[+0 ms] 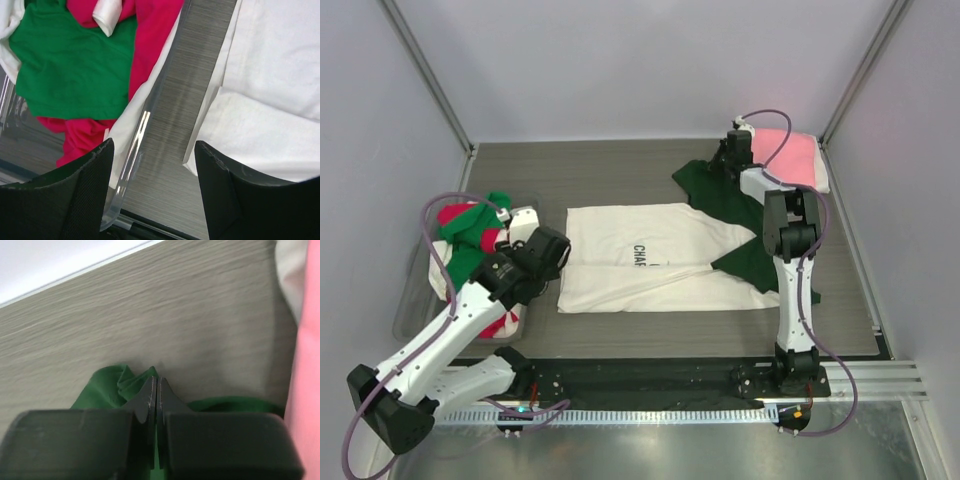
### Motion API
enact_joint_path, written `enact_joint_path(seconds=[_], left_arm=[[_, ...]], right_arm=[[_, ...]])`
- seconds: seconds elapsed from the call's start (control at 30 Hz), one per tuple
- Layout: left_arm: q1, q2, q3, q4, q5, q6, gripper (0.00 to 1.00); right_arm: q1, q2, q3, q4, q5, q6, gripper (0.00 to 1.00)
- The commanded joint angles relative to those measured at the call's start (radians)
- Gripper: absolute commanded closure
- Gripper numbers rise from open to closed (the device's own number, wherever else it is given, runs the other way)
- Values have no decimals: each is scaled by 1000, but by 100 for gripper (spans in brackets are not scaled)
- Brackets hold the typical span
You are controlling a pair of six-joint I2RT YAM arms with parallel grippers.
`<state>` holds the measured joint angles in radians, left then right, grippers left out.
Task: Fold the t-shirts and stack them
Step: Fold the tshirt
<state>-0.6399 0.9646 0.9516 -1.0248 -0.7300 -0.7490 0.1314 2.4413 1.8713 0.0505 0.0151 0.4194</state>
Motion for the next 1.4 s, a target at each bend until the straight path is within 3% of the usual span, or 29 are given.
enact_joint_path(seconds=[0.0,0.1,0.23,0.33,0.53,0.73,0.9,1.37], left_arm=[[3,34,9,105,-31,3,33],[52,161,76,205,21,31,27],[219,403,287,278,185,53,28],[278,615,433,328,234,85,30],[359,1032,790,283,248,108,35],[411,1308,1056,201,274,99,37],[417,1355,1063,193,299,79,41],[408,1290,859,278,377,2,51]], right_arm=[[14,-197,-124,239,-35,53,99],[14,-251,-193,264,-32,42,99],[11,-274,-271,330,-58,61,99],[11,-292,-303,367,-72,67,99],[4,-281,-319,382,-106,85,99],[-6,-283,-337,407,-132,110,99],[-13,-275,-343,408,-144,125,99],[-24,-257,-340,410,-167,154,99]])
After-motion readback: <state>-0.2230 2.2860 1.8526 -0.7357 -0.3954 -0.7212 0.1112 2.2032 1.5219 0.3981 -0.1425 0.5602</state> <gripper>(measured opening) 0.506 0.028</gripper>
